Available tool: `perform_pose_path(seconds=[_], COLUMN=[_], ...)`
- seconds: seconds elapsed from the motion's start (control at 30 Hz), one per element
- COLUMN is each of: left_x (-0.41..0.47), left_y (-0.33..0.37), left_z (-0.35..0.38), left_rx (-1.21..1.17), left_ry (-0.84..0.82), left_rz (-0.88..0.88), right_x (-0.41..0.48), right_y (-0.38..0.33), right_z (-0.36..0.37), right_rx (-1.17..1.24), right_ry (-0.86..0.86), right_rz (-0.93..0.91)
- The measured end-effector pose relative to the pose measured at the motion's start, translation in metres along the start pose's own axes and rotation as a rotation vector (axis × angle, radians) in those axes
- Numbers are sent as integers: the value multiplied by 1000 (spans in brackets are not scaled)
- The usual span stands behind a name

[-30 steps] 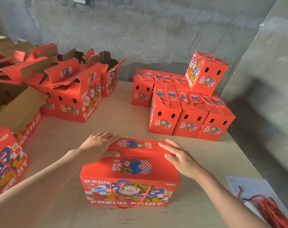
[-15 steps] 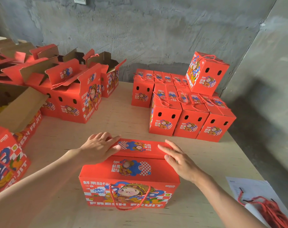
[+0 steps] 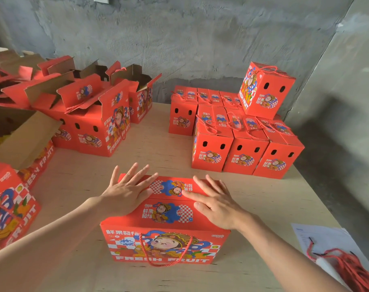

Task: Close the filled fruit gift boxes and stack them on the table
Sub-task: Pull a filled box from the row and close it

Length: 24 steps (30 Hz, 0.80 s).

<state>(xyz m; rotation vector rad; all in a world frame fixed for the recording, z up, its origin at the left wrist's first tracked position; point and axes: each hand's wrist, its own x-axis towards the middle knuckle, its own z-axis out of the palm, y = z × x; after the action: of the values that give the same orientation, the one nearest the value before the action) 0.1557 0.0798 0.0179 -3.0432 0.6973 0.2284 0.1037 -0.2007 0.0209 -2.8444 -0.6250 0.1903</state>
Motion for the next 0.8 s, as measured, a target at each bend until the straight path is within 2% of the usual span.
perform_pose_path(seconds=[0.1,0.17,0.23,0.4,0.5,0.53,0.6,0.67,0.7,0.8], left_x=[-20,-41,-54,-35,-8,4,26,37,35,14], left_y=[41,81,103,66,37,28,21,33,44,66], left_z=[4,15,21,9,3,5,14,16,16,33], left_rx=[55,32,-18,27,69,40,-19,-242,-400,-683], left_ry=[20,153,199,208,70,93,157,119,130,515], left_rz=[50,120,151,264,354,319,99,-185,-273,-278], right_x=[3,4,5,-7,-28,-36,-50,-63,-70,-87], right_y=[4,8,8,-1,-15,-22,-35,-47,-50,-36], right_z=[3,1,2,2,7,10,17,24,28,39], right_rx=[39,59,-9,-122,-174,-157,-115,-39,60,592], right_ry=[-19,4,56,153,190,191,186,191,233,471], right_rz=[64,104,107,223,311,338,382,416,436,591])
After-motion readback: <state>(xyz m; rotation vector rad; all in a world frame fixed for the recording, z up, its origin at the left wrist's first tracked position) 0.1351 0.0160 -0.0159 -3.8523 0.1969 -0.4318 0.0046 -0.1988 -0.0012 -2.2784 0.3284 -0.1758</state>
